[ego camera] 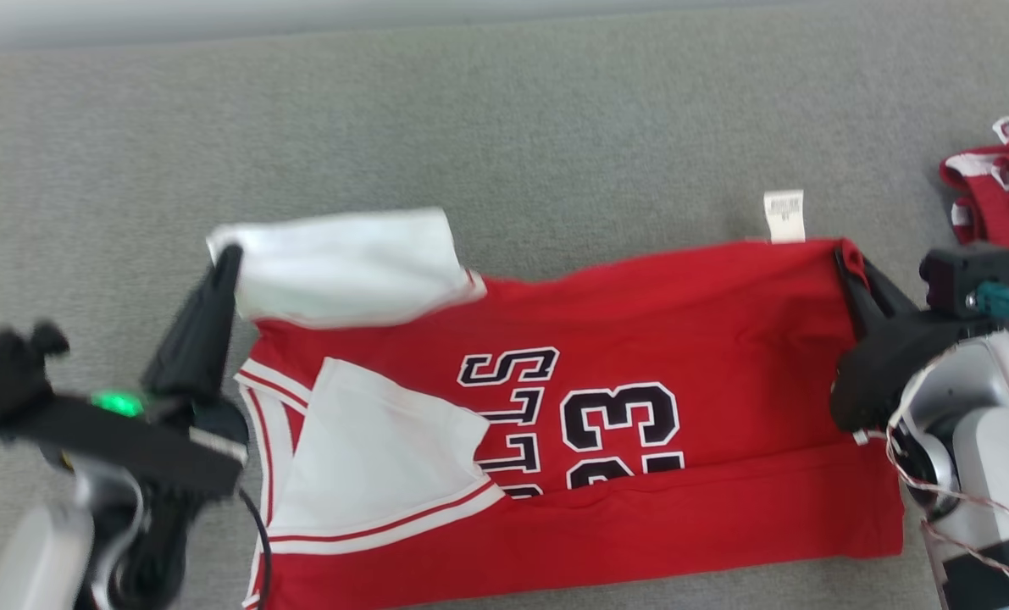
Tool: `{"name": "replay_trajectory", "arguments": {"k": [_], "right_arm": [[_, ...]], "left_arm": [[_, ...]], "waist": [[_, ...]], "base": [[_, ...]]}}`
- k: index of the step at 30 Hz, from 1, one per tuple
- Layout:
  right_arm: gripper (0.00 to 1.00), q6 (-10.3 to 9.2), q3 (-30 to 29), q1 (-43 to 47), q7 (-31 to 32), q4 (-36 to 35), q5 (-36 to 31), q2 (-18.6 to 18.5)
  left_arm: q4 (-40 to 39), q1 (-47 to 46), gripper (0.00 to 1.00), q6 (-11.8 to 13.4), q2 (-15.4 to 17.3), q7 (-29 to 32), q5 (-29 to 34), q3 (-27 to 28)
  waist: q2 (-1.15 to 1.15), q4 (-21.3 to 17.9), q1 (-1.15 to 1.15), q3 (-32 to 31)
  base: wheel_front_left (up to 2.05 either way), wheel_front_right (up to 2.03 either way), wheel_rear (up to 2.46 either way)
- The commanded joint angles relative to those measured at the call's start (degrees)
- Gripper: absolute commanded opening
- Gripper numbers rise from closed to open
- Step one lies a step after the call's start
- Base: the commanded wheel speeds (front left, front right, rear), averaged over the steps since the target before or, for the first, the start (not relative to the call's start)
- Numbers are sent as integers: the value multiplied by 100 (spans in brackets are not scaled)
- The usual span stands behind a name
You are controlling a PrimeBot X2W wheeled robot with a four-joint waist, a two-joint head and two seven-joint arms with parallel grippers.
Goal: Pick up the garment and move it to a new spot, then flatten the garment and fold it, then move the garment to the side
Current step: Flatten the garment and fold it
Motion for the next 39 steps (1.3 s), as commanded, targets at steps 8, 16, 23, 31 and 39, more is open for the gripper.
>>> {"name": "replay_trajectory", "arguments": {"k": [8, 16, 23, 31, 39], "right_arm": [[0, -1, 96, 570, 110, -115, 74, -394], [0, -1, 102, 1048, 343, -313, 193, -707], [0, -1, 57, 1530, 552, -555, 280, -825], [0, -1, -89, 1922, 650, -661, 321, -775], [100, -1, -309, 2201, 728, -786, 275, -534]], "left_arm": [[-800, 1292, 0, 164, -185, -86, -264, -120], [-740, 2014, 0, 224, -435, -140, -463, -360], [-565, 2505, 0, 288, -484, -141, -632, -405], [-140, 2684, 0, 249, -516, -87, -718, -501], [413, 2567, 100, 292, -490, -178, -477, -548]], "waist": [[0, 277, 1, -323], [0, 396, 1, -451], [0, 430, 1, -537], [0, 466, 1, -632], [0, 442, 1, -709]], "base": [[0, 0, 0], [0, 0, 0], [0, 0, 0], [0, 0, 0], [0, 0, 0]]}}
